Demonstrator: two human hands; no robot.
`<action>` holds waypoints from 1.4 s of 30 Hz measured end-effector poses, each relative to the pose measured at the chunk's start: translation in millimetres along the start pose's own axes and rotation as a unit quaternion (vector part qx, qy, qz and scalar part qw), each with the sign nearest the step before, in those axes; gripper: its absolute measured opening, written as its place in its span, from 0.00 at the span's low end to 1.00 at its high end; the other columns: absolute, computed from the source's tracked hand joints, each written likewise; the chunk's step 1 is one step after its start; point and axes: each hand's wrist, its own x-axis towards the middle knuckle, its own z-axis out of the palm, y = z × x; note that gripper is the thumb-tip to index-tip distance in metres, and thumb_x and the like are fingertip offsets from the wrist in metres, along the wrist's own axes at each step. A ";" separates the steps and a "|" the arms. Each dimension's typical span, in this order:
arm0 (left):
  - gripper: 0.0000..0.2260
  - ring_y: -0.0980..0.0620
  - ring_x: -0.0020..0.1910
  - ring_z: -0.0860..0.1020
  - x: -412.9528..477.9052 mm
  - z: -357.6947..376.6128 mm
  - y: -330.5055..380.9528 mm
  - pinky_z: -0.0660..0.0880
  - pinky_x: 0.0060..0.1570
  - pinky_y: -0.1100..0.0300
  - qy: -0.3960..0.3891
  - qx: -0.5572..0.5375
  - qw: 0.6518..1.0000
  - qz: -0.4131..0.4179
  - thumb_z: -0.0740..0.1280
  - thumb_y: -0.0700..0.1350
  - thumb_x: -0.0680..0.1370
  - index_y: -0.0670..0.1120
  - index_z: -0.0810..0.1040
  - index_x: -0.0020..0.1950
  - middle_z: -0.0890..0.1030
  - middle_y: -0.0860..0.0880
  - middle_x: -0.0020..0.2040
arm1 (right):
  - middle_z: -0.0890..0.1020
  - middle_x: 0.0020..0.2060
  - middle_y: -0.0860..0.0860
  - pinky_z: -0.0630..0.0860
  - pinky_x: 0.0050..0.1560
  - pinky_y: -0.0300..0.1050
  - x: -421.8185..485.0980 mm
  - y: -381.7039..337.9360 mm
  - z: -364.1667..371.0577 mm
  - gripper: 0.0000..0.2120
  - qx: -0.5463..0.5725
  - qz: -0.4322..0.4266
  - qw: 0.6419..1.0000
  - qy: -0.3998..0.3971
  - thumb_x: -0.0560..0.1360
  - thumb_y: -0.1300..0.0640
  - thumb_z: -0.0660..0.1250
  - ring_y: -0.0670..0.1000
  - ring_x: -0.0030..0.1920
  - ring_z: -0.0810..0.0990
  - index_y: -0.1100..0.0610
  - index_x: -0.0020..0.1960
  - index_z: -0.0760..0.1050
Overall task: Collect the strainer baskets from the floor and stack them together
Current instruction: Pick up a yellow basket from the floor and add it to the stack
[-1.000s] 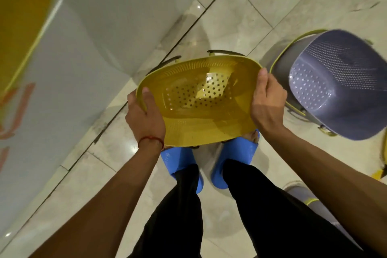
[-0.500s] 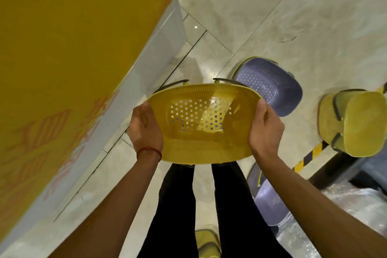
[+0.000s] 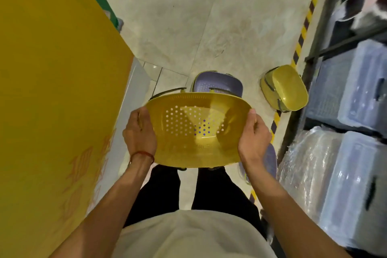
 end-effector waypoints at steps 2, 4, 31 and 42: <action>0.14 0.52 0.44 0.75 -3.4 -12.3 10.9 0.69 0.47 0.58 -0.029 0.023 0.999 0.039 0.57 0.52 0.83 0.47 0.79 0.58 0.78 0.52 0.45 | 0.81 0.40 0.51 0.70 0.45 0.46 -27.3 1.7 -13.4 0.25 0.024 0.042 0.998 0.029 0.84 0.40 0.51 0.51 0.42 0.76 0.55 0.51 0.80; 0.13 0.50 0.46 0.75 -9.2 -21.9 22.9 0.69 0.47 0.57 -0.060 0.050 0.994 0.076 0.58 0.52 0.83 0.47 0.80 0.56 0.78 0.53 0.45 | 0.77 0.35 0.48 0.69 0.44 0.46 -55.7 7.8 -25.4 0.24 0.047 0.085 0.993 0.064 0.83 0.38 0.51 0.50 0.38 0.74 0.52 0.43 0.77; 0.29 0.41 0.57 0.79 -335.4 -49.3 -88.3 0.76 0.59 0.40 -0.533 0.194 0.781 0.262 0.61 0.69 0.72 0.47 0.81 0.56 0.83 0.43 0.55 | 0.80 0.49 0.47 0.75 0.63 0.62 -483.3 247.1 -184.5 0.11 0.338 0.383 0.748 0.424 0.83 0.42 0.57 0.55 0.56 0.79 0.43 0.52 0.76; 0.18 0.45 0.54 0.80 -510.1 -54.1 -168.0 0.75 0.60 0.44 -0.638 0.317 0.646 0.274 0.60 0.64 0.78 0.54 0.81 0.50 0.83 0.48 0.54 | 0.84 0.51 0.54 0.79 0.57 0.60 -617.4 333.8 -196.8 0.27 0.369 0.464 0.590 0.549 0.82 0.37 0.54 0.56 0.52 0.82 0.56 0.58 0.81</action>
